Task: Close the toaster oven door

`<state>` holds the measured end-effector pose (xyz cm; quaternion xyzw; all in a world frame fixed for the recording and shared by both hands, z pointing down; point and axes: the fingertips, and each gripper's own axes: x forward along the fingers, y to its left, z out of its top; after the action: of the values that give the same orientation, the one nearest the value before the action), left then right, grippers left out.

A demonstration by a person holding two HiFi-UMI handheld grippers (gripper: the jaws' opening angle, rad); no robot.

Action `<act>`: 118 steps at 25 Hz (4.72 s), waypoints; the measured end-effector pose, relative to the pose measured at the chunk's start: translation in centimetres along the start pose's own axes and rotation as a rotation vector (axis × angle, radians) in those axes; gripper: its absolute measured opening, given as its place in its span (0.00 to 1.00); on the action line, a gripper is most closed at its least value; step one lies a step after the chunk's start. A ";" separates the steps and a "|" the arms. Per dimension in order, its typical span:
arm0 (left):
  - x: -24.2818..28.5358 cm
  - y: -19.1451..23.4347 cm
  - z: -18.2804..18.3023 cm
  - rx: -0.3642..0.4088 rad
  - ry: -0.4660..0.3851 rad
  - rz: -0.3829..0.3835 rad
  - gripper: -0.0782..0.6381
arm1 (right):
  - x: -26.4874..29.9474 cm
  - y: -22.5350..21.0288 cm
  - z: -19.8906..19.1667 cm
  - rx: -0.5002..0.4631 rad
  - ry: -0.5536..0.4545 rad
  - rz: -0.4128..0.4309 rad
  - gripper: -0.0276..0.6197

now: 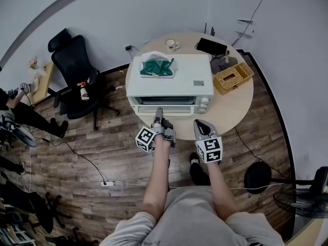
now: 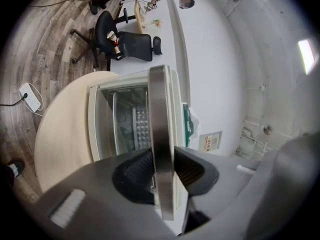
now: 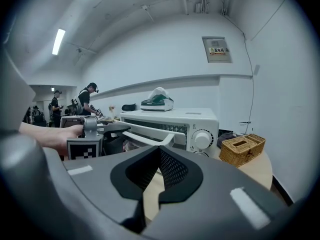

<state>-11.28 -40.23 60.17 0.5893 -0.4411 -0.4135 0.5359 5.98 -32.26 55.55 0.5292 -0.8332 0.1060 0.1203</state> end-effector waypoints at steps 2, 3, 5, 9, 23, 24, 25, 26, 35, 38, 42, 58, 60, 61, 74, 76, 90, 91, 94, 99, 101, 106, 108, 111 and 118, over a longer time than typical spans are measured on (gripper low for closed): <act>0.5 -0.1 0.2 -0.006 -0.003 0.007 0.33 | 0.3 -0.3 0.2 0.003 -0.001 0.002 0.04; 0.8 -0.2 0.3 -0.009 -0.005 0.011 0.33 | 0.5 -0.5 0.3 0.004 -0.001 0.003 0.04; 1.3 -0.3 0.4 -0.012 -0.009 0.017 0.33 | 0.8 -0.9 0.4 0.008 -0.001 0.005 0.04; 2.3 -0.5 0.5 -0.017 0.000 0.028 0.33 | 1.4 -1.5 0.7 0.019 -0.005 0.008 0.04; 4.0 -0.8 0.9 -0.022 0.009 0.032 0.33 | 2.3 -1.3 0.7 0.029 -0.003 0.031 0.04; 4.0 -0.8 0.9 -0.023 0.009 0.033 0.33 | 2.2 -1.2 0.7 0.028 -0.003 0.031 0.04; 4.1 -0.8 0.9 -0.025 0.009 0.034 0.33 | 2.2 -1.2 0.7 0.028 -0.004 0.032 0.04; 4.1 -0.8 0.9 -0.027 0.009 0.034 0.33 | 2.2 -1.2 0.8 0.028 -0.005 0.032 0.04; 4.6 -0.7 0.9 -0.027 0.024 0.033 0.33 | 1.8 -0.9 0.6 0.025 -0.006 0.028 0.04; 4.5 -0.9 1.0 -0.009 0.037 0.017 0.33 | 1.5 -0.5 0.6 0.025 -0.004 0.025 0.04; 3.6 -1.1 1.2 0.002 0.039 0.007 0.34 | 1.0 -0.3 0.9 0.019 -0.010 0.018 0.04; -4.6 -5.1 1.5 0.443 0.113 0.001 0.34 | -1.7 2.1 1.3 0.024 -0.043 0.009 0.04; -5.6 -5.8 1.4 0.524 0.122 0.001 0.34 | -2.1 2.6 1.2 0.026 -0.044 0.010 0.04; -6.1 -6.2 1.4 0.567 0.125 0.003 0.34 | -2.2 2.8 1.2 0.025 -0.045 0.012 0.04; -13.9 -9.6 -1.8 1.162 0.168 0.069 0.34 | -5.3 5.6 0.0 0.028 -0.056 0.041 0.04; -15.0 -9.7 -2.5 1.217 0.178 0.073 0.34 | -6.0 5.8 -0.3 0.034 -0.058 0.045 0.04; -21.2 -10.3 -5.3 1.394 0.186 0.091 0.34 | -10.7 7.5 -1.6 0.016 -0.055 0.066 0.04; -21.6 -10.3 -5.4 1.391 0.185 0.091 0.34 | -11.2 7.6 -1.7 0.015 -0.055 0.065 0.04; -22.9 -10.1 -5.6 1.381 0.188 0.091 0.34 | -12.4 8.1 -1.9 0.013 -0.058 0.060 0.04; -24.9 -10.1 -5.9 1.385 0.190 0.087 0.34 | -14.0 9.1 -2.4 0.019 -0.063 0.051 0.04; -25.9 -10.2 -5.7 1.386 0.185 0.087 0.34 | -14.7 9.7 -2.7 0.016 -0.065 0.050 0.04; -27.9 -9.7 -5.4 1.375 0.184 0.088 0.34 | -15.9 11.0 -3.3 0.015 -0.069 0.049 0.04; -28.4 -9.6 -5.3 1.374 0.184 0.089 0.34 | -16.1 11.4 -3.3 0.017 -0.071 0.052 0.04; -28.9 -9.8 -5.0 1.365 0.182 0.090 0.34 | -16.4 12.1 -2.9 0.011 -0.076 0.060 0.04; -30.0 -9.7 -5.1 1.332 0.165 0.085 0.30 | -17.5 12.9 -3.3 -0.005 -0.069 0.071 0.04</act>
<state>-13.67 -9.62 51.42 0.8059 -0.5825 0.0148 0.1054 1.77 -10.92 52.62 0.5024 -0.8553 0.0898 0.0892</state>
